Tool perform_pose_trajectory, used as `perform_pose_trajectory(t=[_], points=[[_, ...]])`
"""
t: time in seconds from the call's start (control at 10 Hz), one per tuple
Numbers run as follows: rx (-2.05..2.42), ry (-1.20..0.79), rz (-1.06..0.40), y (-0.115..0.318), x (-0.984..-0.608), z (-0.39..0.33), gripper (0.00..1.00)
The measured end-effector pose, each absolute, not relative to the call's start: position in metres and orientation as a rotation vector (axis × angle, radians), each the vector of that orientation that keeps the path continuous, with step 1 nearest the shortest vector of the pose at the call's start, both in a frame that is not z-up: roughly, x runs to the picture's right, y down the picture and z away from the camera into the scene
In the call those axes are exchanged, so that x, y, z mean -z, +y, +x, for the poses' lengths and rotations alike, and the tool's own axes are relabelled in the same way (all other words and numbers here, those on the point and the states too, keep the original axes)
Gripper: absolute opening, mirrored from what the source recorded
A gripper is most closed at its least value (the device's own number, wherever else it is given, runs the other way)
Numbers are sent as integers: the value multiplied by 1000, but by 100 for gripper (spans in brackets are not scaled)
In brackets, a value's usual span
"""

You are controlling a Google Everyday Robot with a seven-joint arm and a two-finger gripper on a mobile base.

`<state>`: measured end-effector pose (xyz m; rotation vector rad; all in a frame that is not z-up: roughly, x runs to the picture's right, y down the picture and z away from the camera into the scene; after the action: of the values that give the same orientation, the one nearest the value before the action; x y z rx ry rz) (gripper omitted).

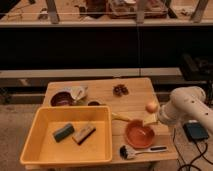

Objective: Stack bowls on top of each other

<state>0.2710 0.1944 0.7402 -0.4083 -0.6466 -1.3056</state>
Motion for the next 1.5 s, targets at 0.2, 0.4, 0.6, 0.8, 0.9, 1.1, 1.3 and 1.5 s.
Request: perform_pose_trajectory(t=[0.2,0.4,0.6,0.8,0.9,1.1,1.3,1.5], points=[[1318,-677,-396,194,-746,261,80],[1325,-710,-383,194,-749,255,80],[1326,-733,-371,194,-751,250,80],[1322,-760,-355,194,-754,246,80],[1321,-770,-349,194,-754,244,80],[1316,-796,-324,194,-755,239,80],[1307,-813,-299,195,-756,237,80],[1306,-822,-285,196,-758,234,80]])
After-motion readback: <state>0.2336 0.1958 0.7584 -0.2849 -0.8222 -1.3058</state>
